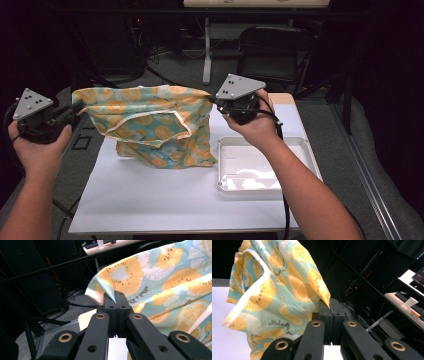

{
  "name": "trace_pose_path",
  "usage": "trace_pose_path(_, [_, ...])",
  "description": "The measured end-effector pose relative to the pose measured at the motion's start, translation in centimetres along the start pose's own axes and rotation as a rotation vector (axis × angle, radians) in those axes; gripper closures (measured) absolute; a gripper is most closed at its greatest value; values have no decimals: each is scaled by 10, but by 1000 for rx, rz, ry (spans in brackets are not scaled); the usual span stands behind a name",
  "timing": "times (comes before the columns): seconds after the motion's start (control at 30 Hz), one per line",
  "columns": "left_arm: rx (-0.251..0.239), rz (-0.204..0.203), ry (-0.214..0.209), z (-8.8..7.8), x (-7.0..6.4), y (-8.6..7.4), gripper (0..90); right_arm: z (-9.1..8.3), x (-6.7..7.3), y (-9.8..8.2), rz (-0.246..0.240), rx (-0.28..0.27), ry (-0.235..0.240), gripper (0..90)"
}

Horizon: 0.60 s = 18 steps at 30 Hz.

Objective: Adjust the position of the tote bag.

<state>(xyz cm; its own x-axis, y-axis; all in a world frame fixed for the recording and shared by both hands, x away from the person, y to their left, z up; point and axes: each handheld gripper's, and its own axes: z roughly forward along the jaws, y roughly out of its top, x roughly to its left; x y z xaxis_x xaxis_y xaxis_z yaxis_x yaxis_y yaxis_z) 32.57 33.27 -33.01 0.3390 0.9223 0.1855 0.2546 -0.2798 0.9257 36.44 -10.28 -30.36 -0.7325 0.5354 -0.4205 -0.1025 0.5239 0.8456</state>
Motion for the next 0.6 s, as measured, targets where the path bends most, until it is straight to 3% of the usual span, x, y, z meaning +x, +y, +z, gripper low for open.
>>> trace_pose_path(0.23, [4, -33, -15, 5, 2, -9, 893, 5, 4, -7, 5, 16, 6, 900])
trace_pose_path(0.6, [28, -17, 0, 11, -1, -7, 880, 9, 5, -15, 38, 22, 22, 900])
